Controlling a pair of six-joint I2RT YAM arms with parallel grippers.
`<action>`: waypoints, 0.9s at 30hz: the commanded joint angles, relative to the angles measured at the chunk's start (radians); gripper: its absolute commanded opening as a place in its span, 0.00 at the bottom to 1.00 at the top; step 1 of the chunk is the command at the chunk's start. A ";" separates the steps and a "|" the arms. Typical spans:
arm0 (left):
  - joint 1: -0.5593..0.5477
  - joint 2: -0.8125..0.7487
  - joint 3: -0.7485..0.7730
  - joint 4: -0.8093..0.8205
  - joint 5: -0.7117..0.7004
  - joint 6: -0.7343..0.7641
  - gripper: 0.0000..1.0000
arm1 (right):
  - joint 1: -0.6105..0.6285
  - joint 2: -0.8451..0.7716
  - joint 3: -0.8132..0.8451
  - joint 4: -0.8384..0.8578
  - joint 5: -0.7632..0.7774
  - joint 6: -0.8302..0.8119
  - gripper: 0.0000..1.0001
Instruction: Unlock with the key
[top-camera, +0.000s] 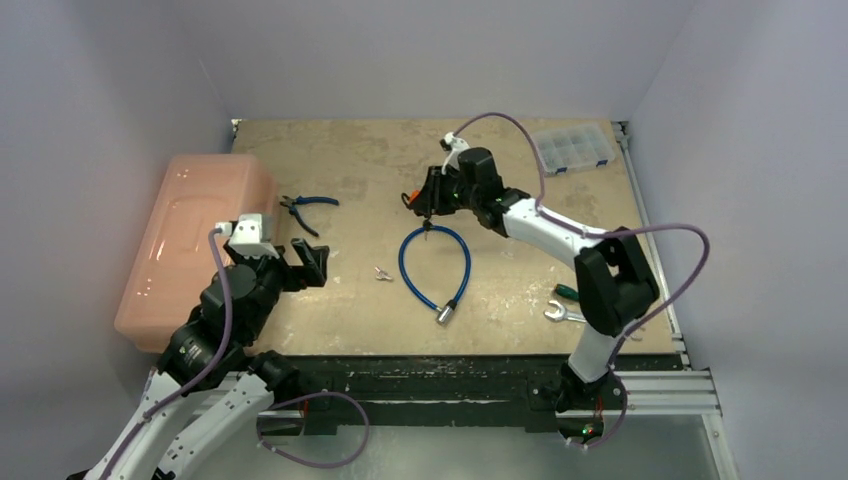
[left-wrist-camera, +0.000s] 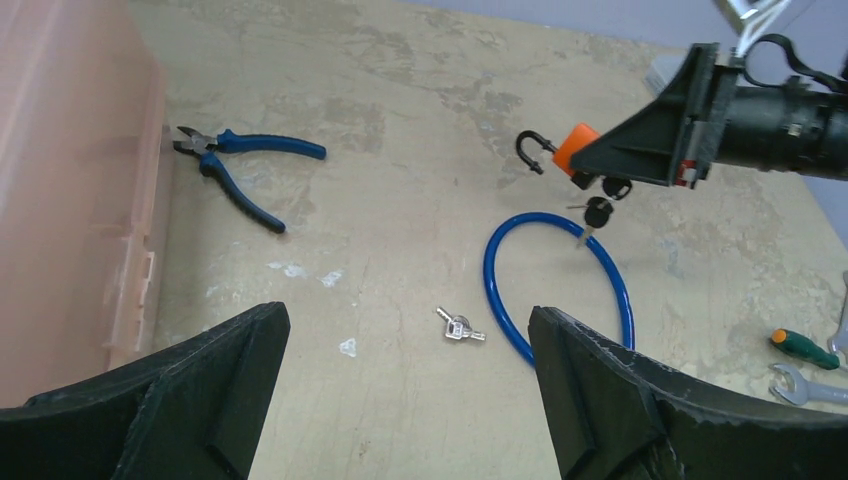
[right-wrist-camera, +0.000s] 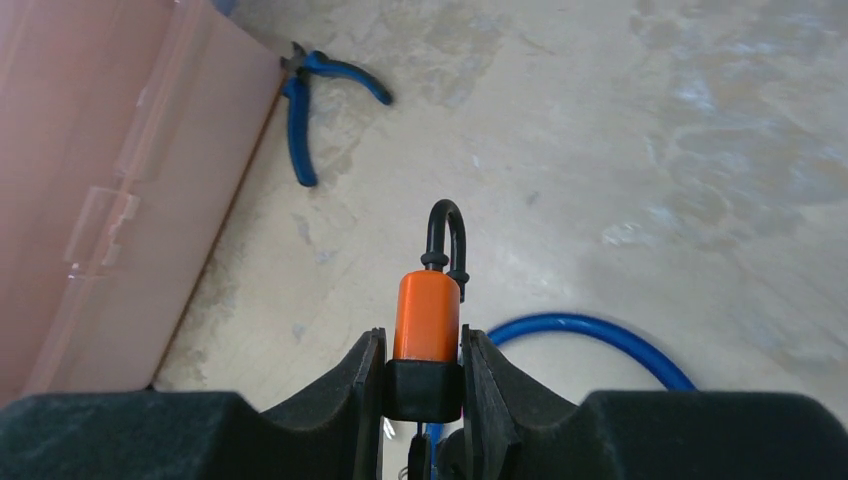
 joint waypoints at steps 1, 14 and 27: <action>0.000 -0.034 -0.007 0.040 -0.025 0.043 0.98 | 0.003 0.105 0.184 0.069 -0.174 0.050 0.00; 0.023 -0.061 -0.016 0.055 0.025 0.057 0.98 | 0.033 0.499 0.496 0.185 -0.341 0.245 0.00; 0.025 -0.078 -0.025 0.066 0.047 0.064 0.97 | 0.019 0.694 0.685 0.159 -0.383 0.248 0.00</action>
